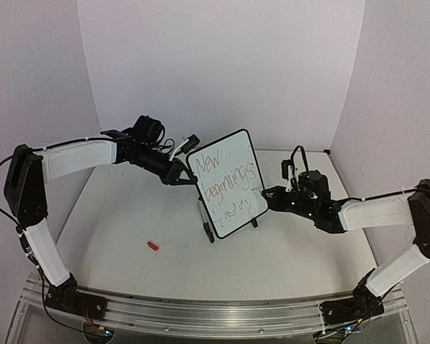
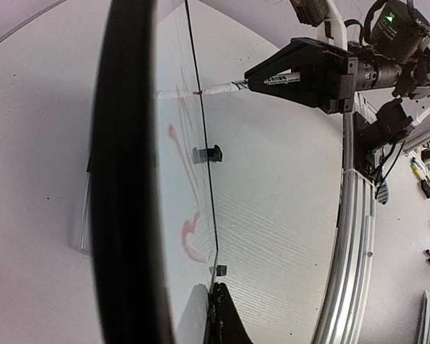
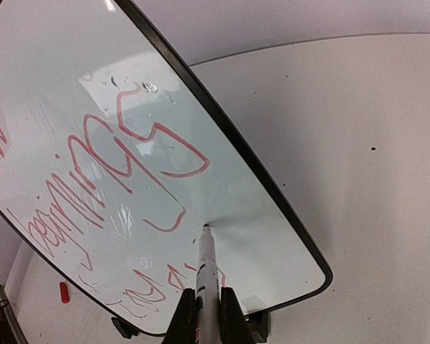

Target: Write a sentence on the whiteboard

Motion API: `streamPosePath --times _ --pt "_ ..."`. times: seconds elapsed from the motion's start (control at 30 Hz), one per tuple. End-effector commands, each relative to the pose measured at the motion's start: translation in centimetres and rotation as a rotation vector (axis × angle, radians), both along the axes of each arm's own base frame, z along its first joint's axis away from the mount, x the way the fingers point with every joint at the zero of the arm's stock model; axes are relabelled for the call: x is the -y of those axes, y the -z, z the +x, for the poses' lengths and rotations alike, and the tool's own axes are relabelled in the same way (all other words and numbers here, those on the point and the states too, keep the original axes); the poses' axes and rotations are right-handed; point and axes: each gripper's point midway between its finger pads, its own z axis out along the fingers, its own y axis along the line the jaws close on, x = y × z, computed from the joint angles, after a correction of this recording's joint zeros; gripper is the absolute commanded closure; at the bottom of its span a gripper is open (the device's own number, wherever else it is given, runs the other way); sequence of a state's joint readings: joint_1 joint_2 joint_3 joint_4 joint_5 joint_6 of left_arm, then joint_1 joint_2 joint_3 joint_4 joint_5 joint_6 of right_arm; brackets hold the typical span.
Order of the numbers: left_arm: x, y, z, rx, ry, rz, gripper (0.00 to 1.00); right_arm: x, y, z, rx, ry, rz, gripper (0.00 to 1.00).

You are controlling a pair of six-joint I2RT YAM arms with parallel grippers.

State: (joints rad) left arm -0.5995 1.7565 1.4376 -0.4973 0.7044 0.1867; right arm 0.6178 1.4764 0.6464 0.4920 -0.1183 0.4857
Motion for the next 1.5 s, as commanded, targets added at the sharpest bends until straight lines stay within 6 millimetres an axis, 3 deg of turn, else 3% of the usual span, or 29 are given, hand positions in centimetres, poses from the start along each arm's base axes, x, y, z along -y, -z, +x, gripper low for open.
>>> streamPosePath --times 0.0,0.4,0.73,1.13,1.47 --pt "0.0 1.1 -0.4 0.008 0.018 0.032 1.0 -0.2 -1.0 0.9 0.04 0.018 -0.006 1.0" --pt "0.0 0.9 -0.5 0.009 0.019 0.031 1.0 1.1 1.9 -0.3 -0.022 0.044 -0.032 1.0" --pt "-0.1 0.8 -0.4 0.012 0.017 0.03 1.0 1.4 3.1 -0.7 -0.047 0.046 -0.046 1.0" --pt "-0.1 0.8 -0.4 0.012 0.017 0.03 1.0 1.6 3.6 -0.7 -0.055 0.054 -0.06 1.0" --pt "0.0 0.8 -0.5 0.012 0.019 0.028 1.0 0.8 1.2 0.3 -0.004 0.036 -0.053 1.0"
